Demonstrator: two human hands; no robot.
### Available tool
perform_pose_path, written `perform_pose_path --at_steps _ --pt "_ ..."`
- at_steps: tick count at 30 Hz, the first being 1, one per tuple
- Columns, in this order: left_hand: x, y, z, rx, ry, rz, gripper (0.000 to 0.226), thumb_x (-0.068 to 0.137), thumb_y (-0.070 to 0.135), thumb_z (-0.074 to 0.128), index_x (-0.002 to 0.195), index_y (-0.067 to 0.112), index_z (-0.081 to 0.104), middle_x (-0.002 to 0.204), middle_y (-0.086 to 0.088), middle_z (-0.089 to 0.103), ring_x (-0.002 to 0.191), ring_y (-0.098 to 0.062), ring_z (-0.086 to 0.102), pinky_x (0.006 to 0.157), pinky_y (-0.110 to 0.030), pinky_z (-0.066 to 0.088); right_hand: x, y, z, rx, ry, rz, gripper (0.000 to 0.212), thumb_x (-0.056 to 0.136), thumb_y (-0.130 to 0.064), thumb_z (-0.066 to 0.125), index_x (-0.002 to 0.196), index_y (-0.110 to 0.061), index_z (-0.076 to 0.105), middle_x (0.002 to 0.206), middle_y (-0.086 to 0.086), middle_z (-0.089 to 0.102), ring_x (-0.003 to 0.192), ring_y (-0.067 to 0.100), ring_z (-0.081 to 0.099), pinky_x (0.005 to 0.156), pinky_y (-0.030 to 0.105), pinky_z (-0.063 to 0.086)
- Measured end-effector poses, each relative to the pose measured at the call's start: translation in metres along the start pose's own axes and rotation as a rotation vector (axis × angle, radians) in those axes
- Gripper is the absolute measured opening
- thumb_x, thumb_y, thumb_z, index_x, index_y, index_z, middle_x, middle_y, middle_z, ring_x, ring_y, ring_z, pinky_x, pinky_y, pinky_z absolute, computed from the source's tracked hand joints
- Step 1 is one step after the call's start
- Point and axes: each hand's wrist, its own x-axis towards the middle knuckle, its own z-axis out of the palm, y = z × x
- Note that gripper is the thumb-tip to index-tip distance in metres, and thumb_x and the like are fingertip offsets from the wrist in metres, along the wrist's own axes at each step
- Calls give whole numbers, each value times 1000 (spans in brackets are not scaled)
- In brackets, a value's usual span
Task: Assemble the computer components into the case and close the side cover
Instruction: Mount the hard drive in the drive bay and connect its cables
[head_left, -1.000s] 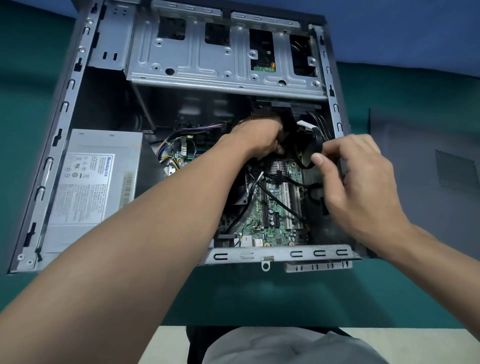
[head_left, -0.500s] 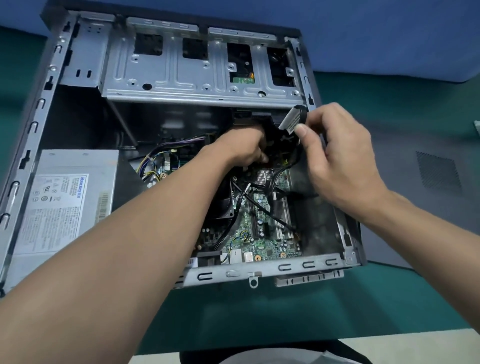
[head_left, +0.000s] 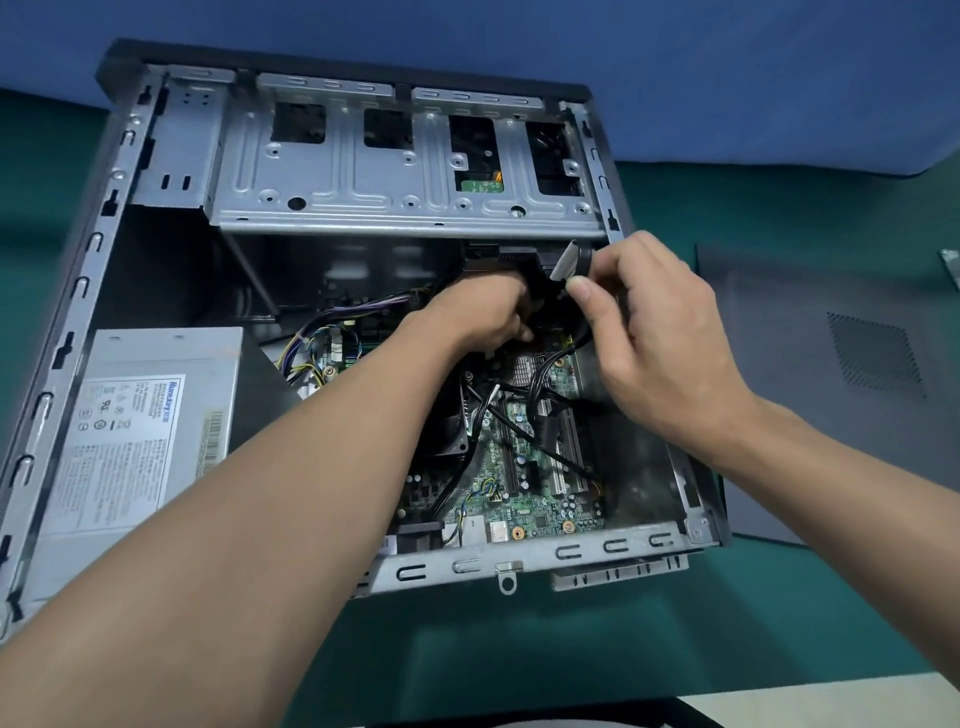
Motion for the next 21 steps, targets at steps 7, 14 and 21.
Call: perform_pose_path --at_steps 7,14,21 --pt "-2 1 1 81 44 26 19 85 21 66 83 25 48 74 3 50 73 -20 50 65 -27 36 -3 0 1 -22 -11 7 15 93 -18 52 87 -4 55 82 -3 43 69 28 47 69 38 38" --pt "-6 4 4 100 63 4 12 84 28 69 83 26 57 78 2 53 85 -25 55 67 -27 34 -3 3 1 -32 -37 19 16 95 -22 49 88 -8 52 83 -5 41 68 30 45 68 37 35" --pt "-11 8 3 194 97 29 22 92 31 57 112 23 54 118 -7 62 106 -30 59 71 -30 33 -2 2 1 -9 -41 40 19 94 -23 48 89 -6 53 85 -2 44 70 35 48 70 48 42"
